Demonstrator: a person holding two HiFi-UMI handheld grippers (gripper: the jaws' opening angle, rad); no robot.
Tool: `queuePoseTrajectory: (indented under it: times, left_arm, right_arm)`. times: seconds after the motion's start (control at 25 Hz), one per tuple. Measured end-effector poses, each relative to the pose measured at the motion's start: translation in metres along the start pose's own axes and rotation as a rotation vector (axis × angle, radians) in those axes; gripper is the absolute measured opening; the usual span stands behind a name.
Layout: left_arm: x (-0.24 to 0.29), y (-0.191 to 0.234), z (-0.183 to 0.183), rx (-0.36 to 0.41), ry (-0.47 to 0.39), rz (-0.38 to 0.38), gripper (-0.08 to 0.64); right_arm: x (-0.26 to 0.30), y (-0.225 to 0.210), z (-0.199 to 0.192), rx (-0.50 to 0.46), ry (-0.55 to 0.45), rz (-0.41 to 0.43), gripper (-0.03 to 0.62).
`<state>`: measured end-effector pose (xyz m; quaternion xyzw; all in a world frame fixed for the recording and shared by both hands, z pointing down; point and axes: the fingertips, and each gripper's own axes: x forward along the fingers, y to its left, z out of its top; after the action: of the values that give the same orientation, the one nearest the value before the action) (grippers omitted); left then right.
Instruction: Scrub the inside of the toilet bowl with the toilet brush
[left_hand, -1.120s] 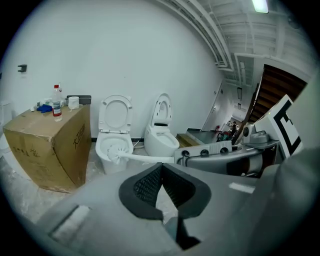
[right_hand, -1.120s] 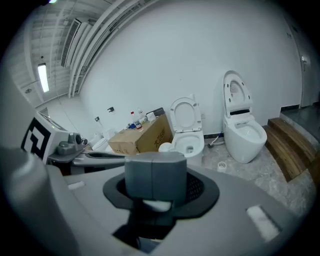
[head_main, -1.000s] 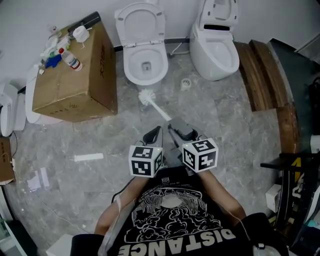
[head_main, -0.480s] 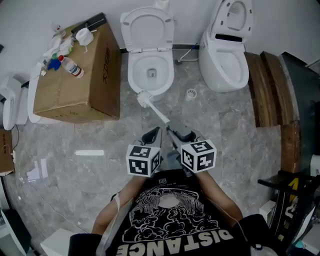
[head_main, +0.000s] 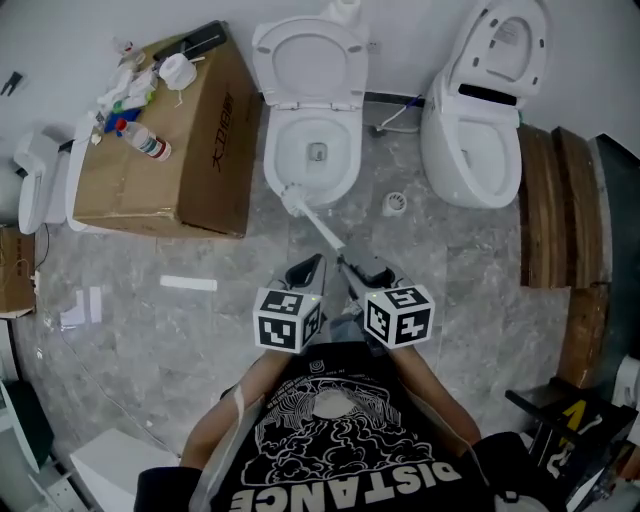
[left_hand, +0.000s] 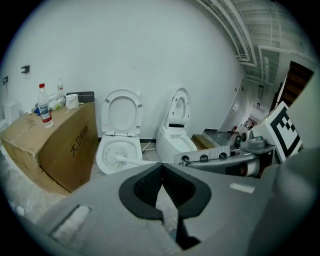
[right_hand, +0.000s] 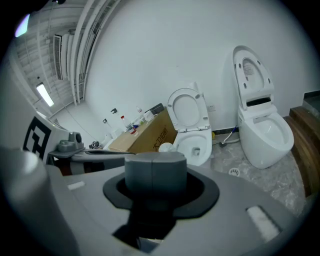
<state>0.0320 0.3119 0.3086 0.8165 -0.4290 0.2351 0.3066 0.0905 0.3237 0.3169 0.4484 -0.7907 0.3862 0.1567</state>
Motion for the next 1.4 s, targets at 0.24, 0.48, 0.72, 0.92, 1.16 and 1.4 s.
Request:
queuePoseTrajectory:
  times: [0.24,0.48,0.72,0.92,1.16,1.4]
  left_arm:
    - [0.020,-0.003,0.022,0.034,-0.016,0.036,-0.006]
    - [0.028,0.008,0.031,0.031,-0.012,0.056,-0.005]
    - [0.048,0.029,0.036,-0.007,0.004,0.027,-0.005]
    - [0.080,0.052,0.052,-0.030,0.022,-0.043,-0.003]
    - [0.114,0.092,0.079,0.008,0.075,-0.125,-0.002]
    - [0.136,0.139,0.092,-0.002,0.127,-0.209,-0.002]
  right_arm:
    - [0.012,-0.019,0.017,0.005,0.013,0.049,0.164]
    - [0.025,-0.030,0.022,0.019,0.035,0.055,0.164]
    - [0.043,-0.038,0.027,0.036,0.057,0.008,0.164]
    - [0.072,-0.051,0.042,0.063,0.070,-0.062,0.164]
    - [0.121,-0.059,0.060,0.104,0.109,-0.123,0.164]
    - [0.172,-0.055,0.069,0.126,0.161,-0.163,0.164]
